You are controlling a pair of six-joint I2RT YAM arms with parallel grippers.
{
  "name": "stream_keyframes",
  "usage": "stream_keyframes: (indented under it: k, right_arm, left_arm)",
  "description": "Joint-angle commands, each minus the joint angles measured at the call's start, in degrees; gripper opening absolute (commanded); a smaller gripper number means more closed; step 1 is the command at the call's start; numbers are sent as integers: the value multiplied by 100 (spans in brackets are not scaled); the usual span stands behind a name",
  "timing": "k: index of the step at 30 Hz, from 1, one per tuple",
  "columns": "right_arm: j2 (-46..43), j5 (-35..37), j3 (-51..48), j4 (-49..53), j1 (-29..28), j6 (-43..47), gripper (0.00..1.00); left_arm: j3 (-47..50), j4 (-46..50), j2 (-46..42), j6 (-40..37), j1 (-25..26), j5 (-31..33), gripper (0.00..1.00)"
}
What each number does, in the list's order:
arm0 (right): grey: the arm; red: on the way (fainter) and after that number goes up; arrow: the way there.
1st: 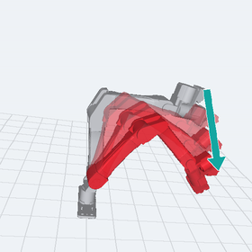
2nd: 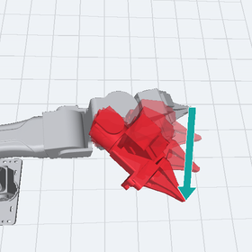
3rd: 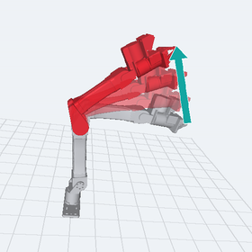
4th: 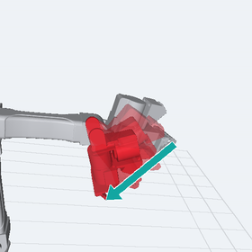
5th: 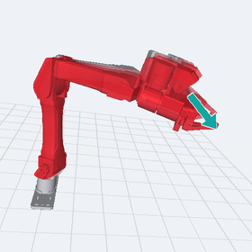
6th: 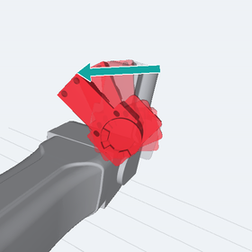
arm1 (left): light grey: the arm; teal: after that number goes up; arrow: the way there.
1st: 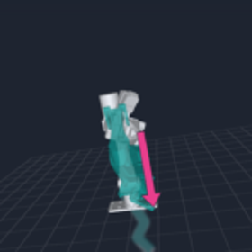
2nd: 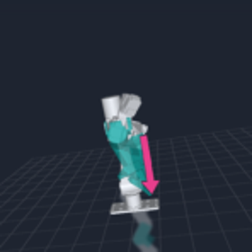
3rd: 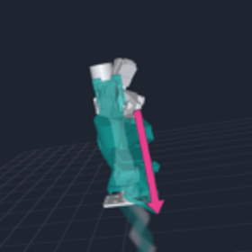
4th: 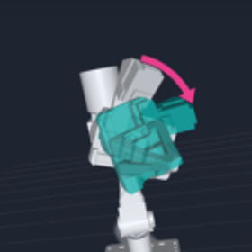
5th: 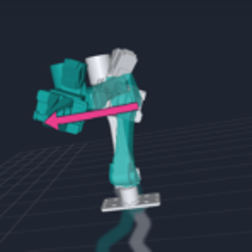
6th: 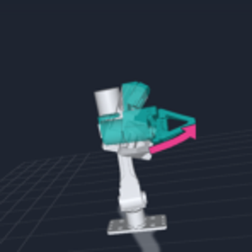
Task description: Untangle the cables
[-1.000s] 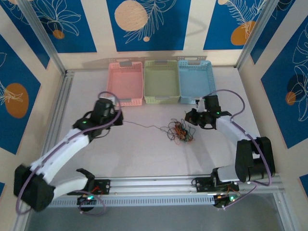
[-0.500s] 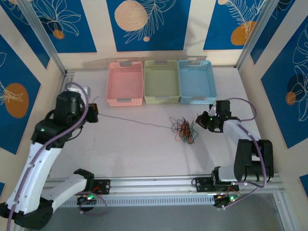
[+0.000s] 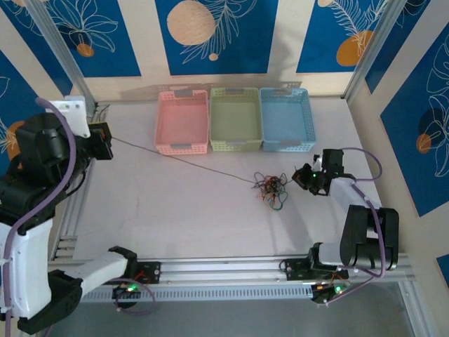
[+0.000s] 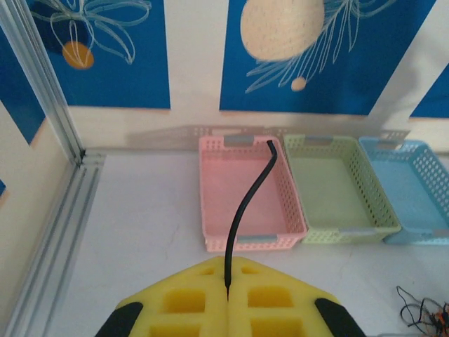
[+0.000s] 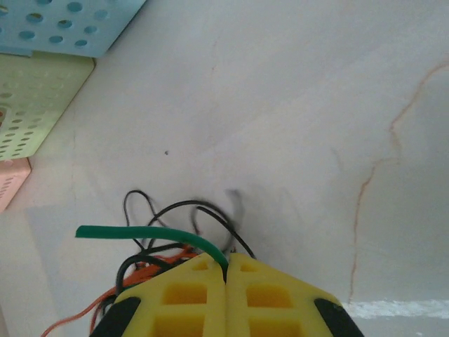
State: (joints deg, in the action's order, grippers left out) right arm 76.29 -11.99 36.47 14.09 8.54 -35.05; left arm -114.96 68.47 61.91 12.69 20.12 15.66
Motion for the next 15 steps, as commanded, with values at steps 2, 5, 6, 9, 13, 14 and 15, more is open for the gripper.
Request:
stream_keyframes:
  k: [2, 5, 6, 9, 13, 14, 15]
  right_arm:
    - [-104, 153, -95, -46, 158, -90, 0]
    - [-203, 269, -126, -1, 283, -132, 0]
    - [-252, 321, -151, -9, 350, -163, 0]
    - [-373, 483, -227, -45, 462, -229, 0]
    - [-378, 654, -276, -40, 585, -339, 0]
    - [-374, 641, -289, -61, 619, -368, 0]
    - [-370, 627, -307, -73, 667, -395, 0]
  left_arm:
    - [-992, 427, 221, -266, -78, 210, 0]
    - [-1485, 598, 363, -366, -78, 325, 0]
    - [-1613, 638, 389, -425, -78, 390, 0]
    - [-1963, 724, 445, -537, -81, 549, 0]
    - [-2038, 647, 360, -568, -69, 613, 0]
    - [-2024, 611, 344, -565, -66, 604, 0]
    - [-2028, 604, 348, -573, -70, 592, 0]
